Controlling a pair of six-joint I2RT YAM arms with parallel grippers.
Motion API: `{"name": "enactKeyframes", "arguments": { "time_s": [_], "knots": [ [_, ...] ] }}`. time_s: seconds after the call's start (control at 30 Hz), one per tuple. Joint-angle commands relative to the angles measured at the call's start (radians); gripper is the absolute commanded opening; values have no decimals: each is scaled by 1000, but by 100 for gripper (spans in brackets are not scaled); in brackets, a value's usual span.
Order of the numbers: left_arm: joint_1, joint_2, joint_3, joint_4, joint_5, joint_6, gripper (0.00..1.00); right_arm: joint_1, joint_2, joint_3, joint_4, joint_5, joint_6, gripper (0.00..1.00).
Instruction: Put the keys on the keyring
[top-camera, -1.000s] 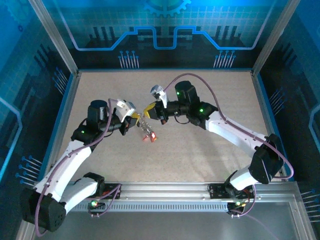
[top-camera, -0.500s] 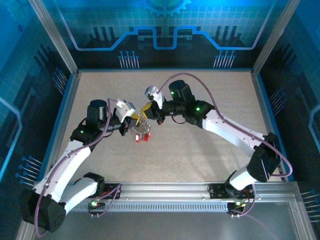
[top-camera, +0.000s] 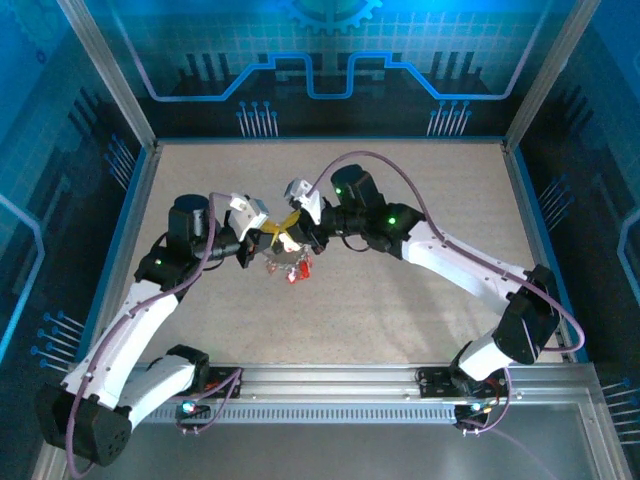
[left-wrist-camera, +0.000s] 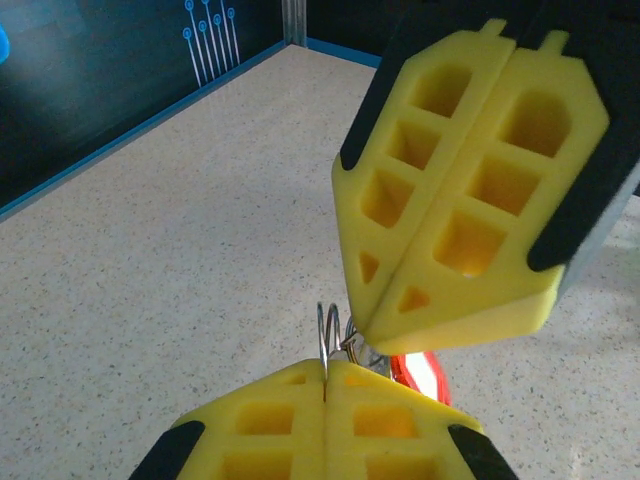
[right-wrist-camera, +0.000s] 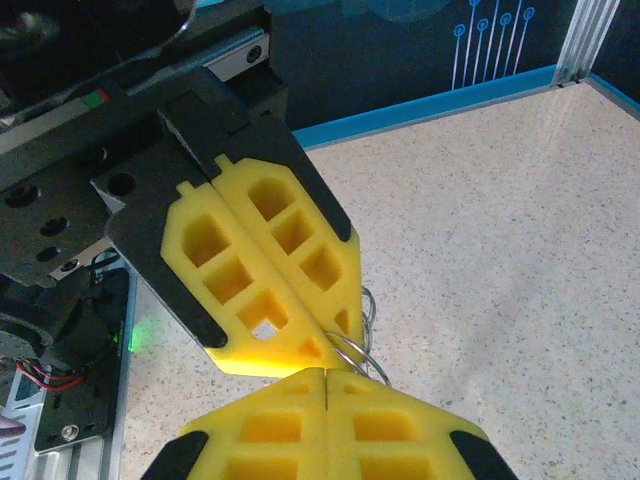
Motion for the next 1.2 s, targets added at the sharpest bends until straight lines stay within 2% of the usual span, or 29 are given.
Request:
{"name": "enactKeyframes", "arguments": {
  "time_s": [0.0, 1.17],
  "knots": [
    [-5, -2, 50, 12, 46, 10, 0, 13, 0, 35, -5, 23, -24, 0],
    [-6, 22, 57, -23, 44, -4, 0, 29, 14, 19, 54, 31, 17, 0]
  ]
}}
